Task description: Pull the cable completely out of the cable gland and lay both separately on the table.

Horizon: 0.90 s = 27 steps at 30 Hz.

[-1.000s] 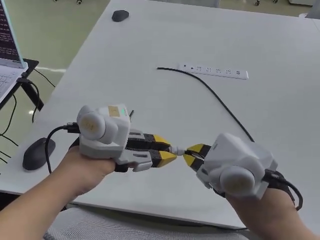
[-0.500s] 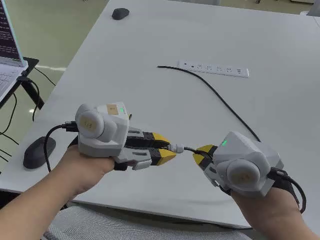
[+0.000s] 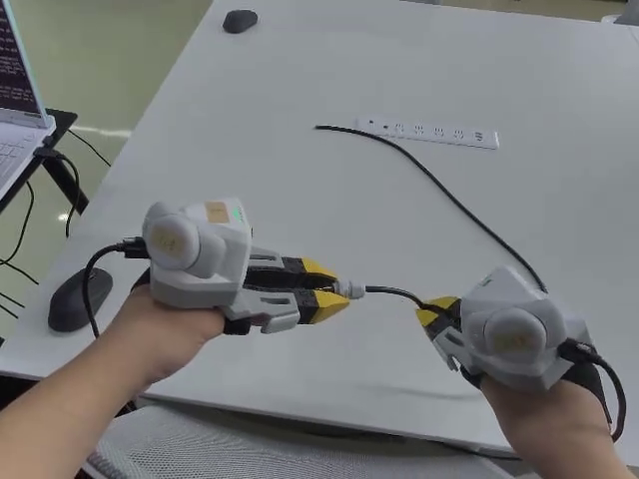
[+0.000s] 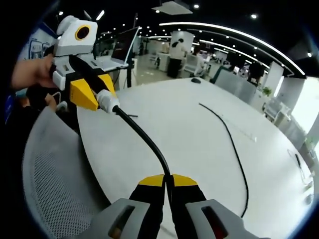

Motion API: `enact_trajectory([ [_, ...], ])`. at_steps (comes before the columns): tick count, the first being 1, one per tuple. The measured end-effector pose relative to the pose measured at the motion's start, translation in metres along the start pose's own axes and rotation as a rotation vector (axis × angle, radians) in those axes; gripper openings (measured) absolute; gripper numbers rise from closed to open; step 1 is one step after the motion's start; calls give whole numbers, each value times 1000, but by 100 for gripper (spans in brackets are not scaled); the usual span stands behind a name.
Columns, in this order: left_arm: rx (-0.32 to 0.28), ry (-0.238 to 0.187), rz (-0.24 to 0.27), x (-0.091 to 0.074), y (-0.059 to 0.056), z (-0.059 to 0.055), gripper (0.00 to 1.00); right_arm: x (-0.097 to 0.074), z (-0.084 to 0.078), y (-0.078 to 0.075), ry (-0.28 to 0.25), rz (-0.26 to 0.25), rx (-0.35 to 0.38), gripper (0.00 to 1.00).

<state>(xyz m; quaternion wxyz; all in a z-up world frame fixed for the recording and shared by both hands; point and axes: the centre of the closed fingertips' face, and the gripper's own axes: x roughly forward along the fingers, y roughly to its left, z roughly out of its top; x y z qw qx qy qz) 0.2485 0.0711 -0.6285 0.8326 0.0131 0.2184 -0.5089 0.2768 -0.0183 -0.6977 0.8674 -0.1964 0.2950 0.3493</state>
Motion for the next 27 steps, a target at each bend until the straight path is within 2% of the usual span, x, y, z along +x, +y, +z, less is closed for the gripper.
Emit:
enact_trajectory([
  [5,-3,1,-1,-1,-1,-2,15,2,-14,-6,22,-27,57,0],
  [10,-7,3,-6,-1,-4,-6,15,5,-22,-5,38,-30,71,0],
  [20,-6,3,-2,-3,0,-6,15,1,-17,-4,19,-36,-22,0],
  [27,-7,5,-1,-5,4,-5,15,-2,-12,-5,7,-34,-48,0],
])
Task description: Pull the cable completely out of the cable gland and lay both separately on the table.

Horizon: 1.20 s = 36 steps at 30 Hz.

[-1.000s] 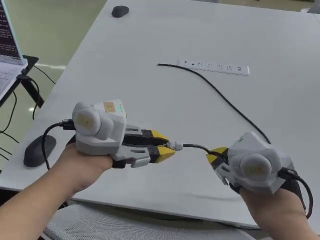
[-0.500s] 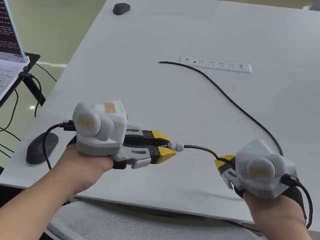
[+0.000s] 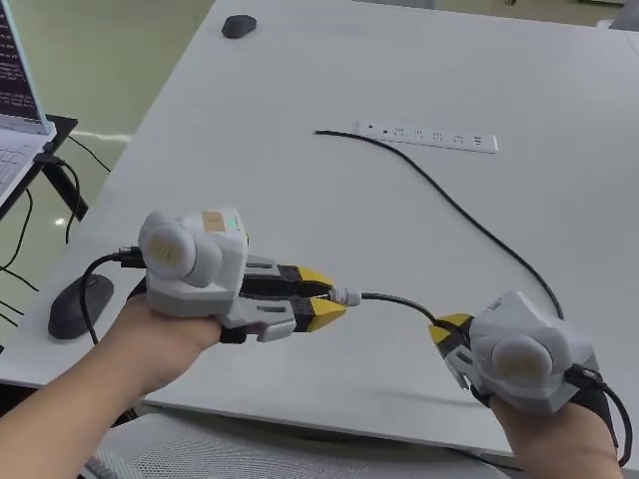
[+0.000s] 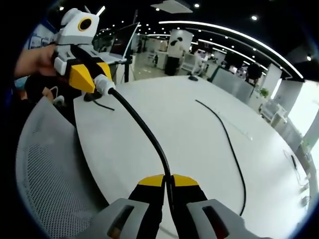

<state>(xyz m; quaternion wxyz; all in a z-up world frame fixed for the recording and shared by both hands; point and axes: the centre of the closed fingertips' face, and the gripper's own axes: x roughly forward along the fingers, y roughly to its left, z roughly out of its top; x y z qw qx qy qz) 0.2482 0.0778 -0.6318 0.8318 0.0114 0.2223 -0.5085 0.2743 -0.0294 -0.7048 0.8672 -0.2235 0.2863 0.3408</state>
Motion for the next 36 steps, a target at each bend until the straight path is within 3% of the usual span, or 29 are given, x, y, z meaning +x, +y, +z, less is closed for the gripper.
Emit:
enact_trajectory([
  [3,0,2,1,0,1,1,15,-2,2,1,0,5,-19,0],
  [6,0,6,4,0,4,1,15,-5,5,1,-9,-5,-45,9],
  [9,9,13,4,1,4,0,15,-8,10,3,-16,1,-52,11],
  [18,3,13,0,2,3,1,15,-14,42,20,-68,49,-134,17],
  [26,-2,14,-5,3,1,0,15,-15,76,42,-125,115,-247,14],
  [36,-1,21,-9,3,0,-4,15,-11,88,61,-147,159,-345,8],
])
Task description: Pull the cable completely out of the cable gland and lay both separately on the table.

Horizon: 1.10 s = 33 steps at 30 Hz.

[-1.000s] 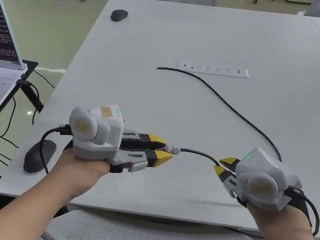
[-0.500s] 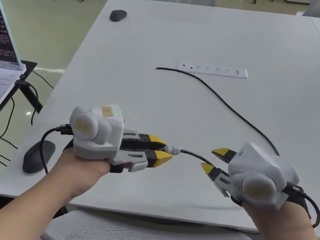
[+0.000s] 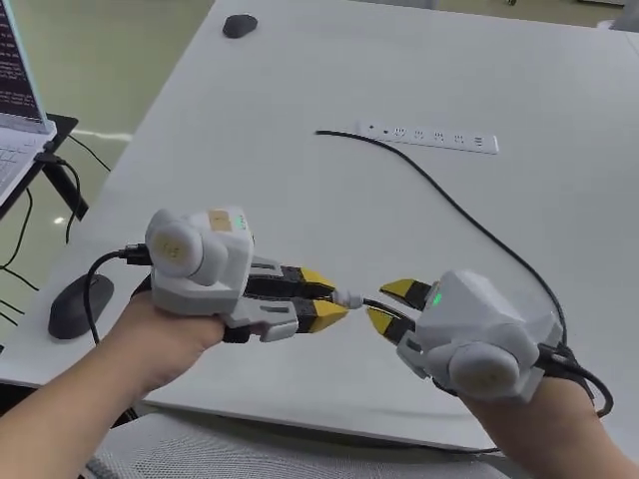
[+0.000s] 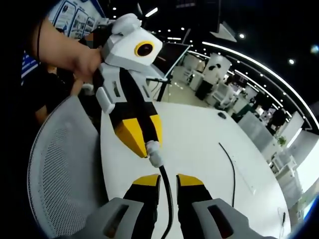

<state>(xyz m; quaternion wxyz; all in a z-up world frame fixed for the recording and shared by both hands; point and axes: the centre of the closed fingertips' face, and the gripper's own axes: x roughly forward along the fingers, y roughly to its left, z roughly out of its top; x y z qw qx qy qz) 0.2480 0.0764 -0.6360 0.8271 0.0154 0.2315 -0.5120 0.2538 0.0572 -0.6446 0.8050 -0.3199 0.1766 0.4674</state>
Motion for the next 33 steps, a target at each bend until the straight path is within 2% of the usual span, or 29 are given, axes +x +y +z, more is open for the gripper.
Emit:
enact_trajectory([
  [15,5,10,-16,6,-2,-2,15,4,-2,5,7,17,-13,1],
  [33,10,-4,-9,4,2,1,15,8,-7,-2,18,-4,78,0],
])
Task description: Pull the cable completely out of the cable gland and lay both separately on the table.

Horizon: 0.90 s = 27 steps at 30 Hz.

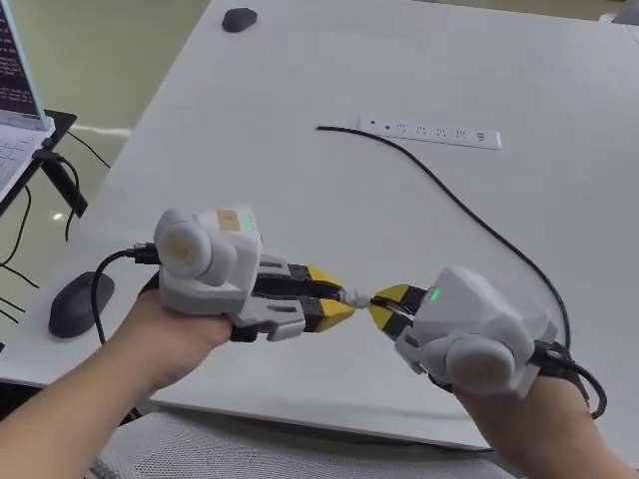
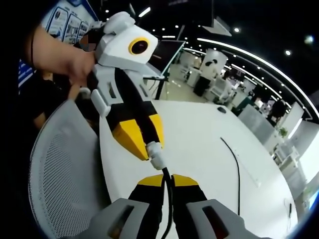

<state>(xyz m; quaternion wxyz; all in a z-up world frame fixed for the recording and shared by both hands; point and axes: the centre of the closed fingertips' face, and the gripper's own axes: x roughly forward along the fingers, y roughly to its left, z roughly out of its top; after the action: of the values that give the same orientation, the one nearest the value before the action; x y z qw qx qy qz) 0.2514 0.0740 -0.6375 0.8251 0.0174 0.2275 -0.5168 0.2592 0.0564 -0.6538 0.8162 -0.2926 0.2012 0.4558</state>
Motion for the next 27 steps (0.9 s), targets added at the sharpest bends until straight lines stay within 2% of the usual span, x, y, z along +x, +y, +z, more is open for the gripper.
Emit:
enact_trajectory([
  [6,-8,-7,12,-2,6,1,15,2,-11,-11,23,-22,59,0],
  [17,-8,-11,14,-2,7,1,15,3,-31,-20,48,-54,195,0],
  [27,-8,-14,14,-1,7,3,15,1,-62,-32,93,-87,359,0],
])
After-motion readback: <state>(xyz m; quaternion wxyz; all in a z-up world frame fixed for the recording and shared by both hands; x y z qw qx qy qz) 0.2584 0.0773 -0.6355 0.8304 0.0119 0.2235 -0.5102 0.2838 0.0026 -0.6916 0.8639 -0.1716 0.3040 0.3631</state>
